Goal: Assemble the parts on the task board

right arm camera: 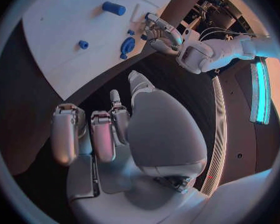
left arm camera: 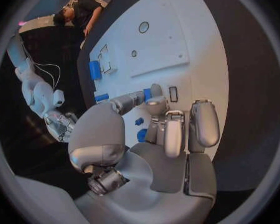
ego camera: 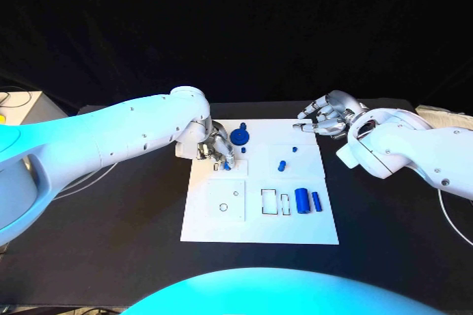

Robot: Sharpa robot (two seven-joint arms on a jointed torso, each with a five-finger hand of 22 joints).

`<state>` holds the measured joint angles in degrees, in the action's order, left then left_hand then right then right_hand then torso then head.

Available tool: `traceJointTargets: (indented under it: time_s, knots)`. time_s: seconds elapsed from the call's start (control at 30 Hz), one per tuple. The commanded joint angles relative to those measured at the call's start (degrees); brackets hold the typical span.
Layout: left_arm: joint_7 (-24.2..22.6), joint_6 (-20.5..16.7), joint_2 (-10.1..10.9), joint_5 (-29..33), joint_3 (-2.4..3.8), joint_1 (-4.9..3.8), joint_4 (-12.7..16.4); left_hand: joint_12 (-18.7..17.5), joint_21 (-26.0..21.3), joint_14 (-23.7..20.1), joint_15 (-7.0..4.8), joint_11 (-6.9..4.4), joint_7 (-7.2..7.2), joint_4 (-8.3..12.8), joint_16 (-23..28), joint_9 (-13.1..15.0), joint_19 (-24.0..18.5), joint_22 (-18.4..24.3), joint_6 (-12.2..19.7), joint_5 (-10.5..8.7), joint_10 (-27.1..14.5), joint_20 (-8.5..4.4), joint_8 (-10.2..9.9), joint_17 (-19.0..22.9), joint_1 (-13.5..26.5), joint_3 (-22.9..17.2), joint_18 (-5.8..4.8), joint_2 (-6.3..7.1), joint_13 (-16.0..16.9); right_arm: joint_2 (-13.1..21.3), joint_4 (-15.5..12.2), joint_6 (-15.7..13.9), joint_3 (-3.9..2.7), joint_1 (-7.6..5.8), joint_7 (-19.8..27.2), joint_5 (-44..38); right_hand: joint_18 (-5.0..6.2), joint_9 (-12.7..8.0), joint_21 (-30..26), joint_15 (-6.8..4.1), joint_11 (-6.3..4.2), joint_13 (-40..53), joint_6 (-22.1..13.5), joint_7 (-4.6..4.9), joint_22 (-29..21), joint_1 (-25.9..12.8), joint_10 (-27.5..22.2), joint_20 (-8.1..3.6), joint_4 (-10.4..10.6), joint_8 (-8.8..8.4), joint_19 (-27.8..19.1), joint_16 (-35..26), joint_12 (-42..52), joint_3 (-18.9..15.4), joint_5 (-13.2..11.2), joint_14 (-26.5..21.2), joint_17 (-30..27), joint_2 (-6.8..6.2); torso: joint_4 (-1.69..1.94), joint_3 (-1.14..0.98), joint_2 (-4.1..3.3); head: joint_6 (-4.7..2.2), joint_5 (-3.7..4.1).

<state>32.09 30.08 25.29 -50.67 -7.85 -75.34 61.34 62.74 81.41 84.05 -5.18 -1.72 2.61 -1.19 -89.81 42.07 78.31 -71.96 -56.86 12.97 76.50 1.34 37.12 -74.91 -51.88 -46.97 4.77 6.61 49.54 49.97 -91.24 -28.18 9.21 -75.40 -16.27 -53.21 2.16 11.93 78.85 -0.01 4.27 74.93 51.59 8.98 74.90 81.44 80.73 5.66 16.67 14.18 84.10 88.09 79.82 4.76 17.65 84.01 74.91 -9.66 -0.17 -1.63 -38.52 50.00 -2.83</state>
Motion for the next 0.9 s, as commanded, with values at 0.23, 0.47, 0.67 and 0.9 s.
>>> traceJointTargets:
  time_s: [0.23,0.47,0.67,0.9]
  knots:
    - [-0.24,-2.25,-0.23,-0.55,-0.23,0.44,0.11,0.61,-0.14,5.95,0.06,-0.71,-1.28,0.19,-0.19,0.46,-0.08,-0.11,-0.88,-0.33,-0.01,0.15,0.33,-15.09,0.92,4.21,-0.63,-1.06,0.36,-0.03,0.03,0.59,-0.02,0.03,0.68,-0.40,0.41,-0.09,-0.47,0.03,0.04,5.00,-0.37,0.16,8.93,-0.48,-0.32,0.22,-0.07,0.36,1.31,-0.20,-0.45,0.15,0.28,4.88,10.91,0.09,-0.03,0.01,0.02,0.00,-0.05]
    - [-0.27,-2.20,-0.15,-0.66,-0.25,0.47,0.25,0.48,-0.28,5.95,-0.05,-0.81,-1.40,-1.36,-0.19,0.38,-0.12,-0.01,-0.98,-0.37,-0.28,-0.04,0.06,-15.09,1.18,9.84,-0.60,1.21,0.11,-0.01,0.05,0.58,-0.02,0.03,0.75,-0.39,0.42,-0.09,-0.56,0.03,0.05,5.00,-0.37,0.16,8.89,-0.48,-0.32,0.22,-0.07,0.36,1.28,-0.22,-0.44,0.15,0.28,4.87,10.87,0.08,-0.01,0.02,0.04,0.00,0.07]
    - [-0.29,-2.12,0.00,-0.73,-0.26,0.50,0.41,0.45,-0.33,5.95,-0.10,-0.87,-1.46,-1.36,-0.19,0.32,-0.14,0.02,-1.01,-0.38,-0.37,-0.09,-0.09,-15.09,0.40,11.72,-0.59,2.37,0.04,0.02,0.04,0.57,-0.02,0.03,0.80,-0.36,0.42,-0.09,-0.56,0.03,0.05,5.00,-0.37,0.16,8.89,-0.48,-0.32,0.22,-0.07,0.36,1.28,-0.22,-0.44,0.15,0.28,4.87,10.87,0.08,-0.01,0.04,0.01,0.00,0.15]
    - [-0.35,-2.09,0.42,-1.15,-0.26,0.52,0.73,0.40,-0.45,5.95,-0.08,-0.84,-1.43,-2.26,-0.19,0.20,-0.23,0.15,-1.21,-0.47,-0.45,-0.09,-0.25,-15.09,0.35,14.01,-0.57,3.32,-0.05,0.06,0.03,0.62,-0.02,0.03,0.91,-0.33,0.45,-0.10,-0.70,0.03,0.05,5.00,-0.39,0.16,8.82,-0.50,-0.32,0.22,-0.07,0.37,1.23,-0.27,-0.44,0.15,0.29,4.85,10.78,0.06,-0.02,0.05,-0.02,0.00,0.04]
